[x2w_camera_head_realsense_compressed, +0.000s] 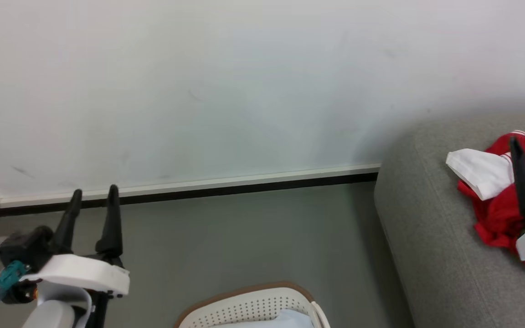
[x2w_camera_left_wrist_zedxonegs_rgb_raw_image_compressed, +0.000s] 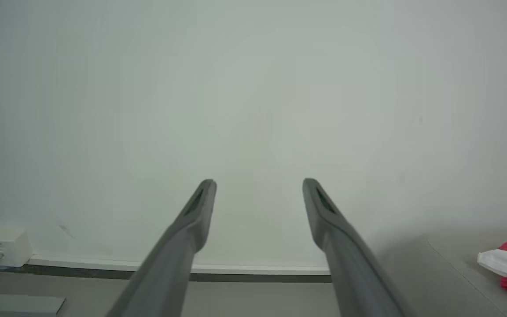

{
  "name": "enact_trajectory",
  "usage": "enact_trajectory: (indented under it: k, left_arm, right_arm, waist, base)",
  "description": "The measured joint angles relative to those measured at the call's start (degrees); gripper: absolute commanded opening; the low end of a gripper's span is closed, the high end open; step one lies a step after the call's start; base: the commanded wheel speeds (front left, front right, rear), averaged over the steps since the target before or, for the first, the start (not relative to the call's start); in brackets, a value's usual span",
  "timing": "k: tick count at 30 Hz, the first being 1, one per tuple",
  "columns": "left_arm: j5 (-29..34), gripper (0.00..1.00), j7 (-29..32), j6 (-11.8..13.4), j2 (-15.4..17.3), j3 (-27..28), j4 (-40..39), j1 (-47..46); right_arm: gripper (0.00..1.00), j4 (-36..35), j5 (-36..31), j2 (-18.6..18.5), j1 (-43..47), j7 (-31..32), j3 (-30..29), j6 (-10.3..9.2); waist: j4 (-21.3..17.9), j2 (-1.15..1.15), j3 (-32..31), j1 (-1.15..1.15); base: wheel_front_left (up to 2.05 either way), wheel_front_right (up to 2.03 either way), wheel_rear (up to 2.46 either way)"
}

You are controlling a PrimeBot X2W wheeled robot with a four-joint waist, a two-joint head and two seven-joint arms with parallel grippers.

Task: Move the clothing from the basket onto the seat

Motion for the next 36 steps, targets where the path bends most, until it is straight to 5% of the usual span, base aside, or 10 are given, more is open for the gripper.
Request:
enact_trajectory:
  k: [7,13,22,33,34,36]
  left_arm:
    - [2.70,1.00,0.00,-0.12,-3.64,5.59,1.51,4.83]
    - [8.34,1.00,0.00,-4.16,-8.60,8.75,3.39,7.70]
    - [15.55,1.00,0.00,-10.05,-15.10,14.56,6.09,9.49]
    - [19.68,1.00,0.00,-12.62,-17.62,18.05,8.02,9.43]
    - [19.67,0.00,0.00,-12.72,-17.70,18.04,8.35,9.48]
    - [19.56,0.00,0.08,-12.72,-18.00,17.90,9.39,10.01]
  right_arm:
    - [1.00,4.30,-2.02,8.24,6.10,-12.91,2.01,0.00]
    - [1.00,10.85,-2.23,11.50,11.71,-23.69,4.25,0.00]
    - [1.00,15.26,-4.55,13.65,12.92,-24.74,7.58,0.00]
    - [1.00,16.51,-4.60,14.80,10.47,-24.90,9.32,0.00]
    - [0.00,16.66,-4.60,14.85,10.53,-24.88,9.38,0.01]
    - [0.00,17.60,-4.60,15.07,11.53,-24.77,9.49,0.01]
  waist:
    - [4.49,0.00,-0.88,0.01]
    - [7.16,0.00,-1.57,0.01]
    - [7.36,0.00,-1.72,0.02]
    - [7.05,0.00,-2.11,0.02]
    - [7.04,0.00,-2.12,0.02]
    - [7.04,0.00,-2.12,0.02]
  base:
    - [0.00,0.00,0.00]
    - [0.00,0.00,0.00]
    - [0.00,0.00,0.00]
    - [0.00,0.00,0.00]
    - [0.00,0.00,0.00]
    - [0.00,0.00,0.00]
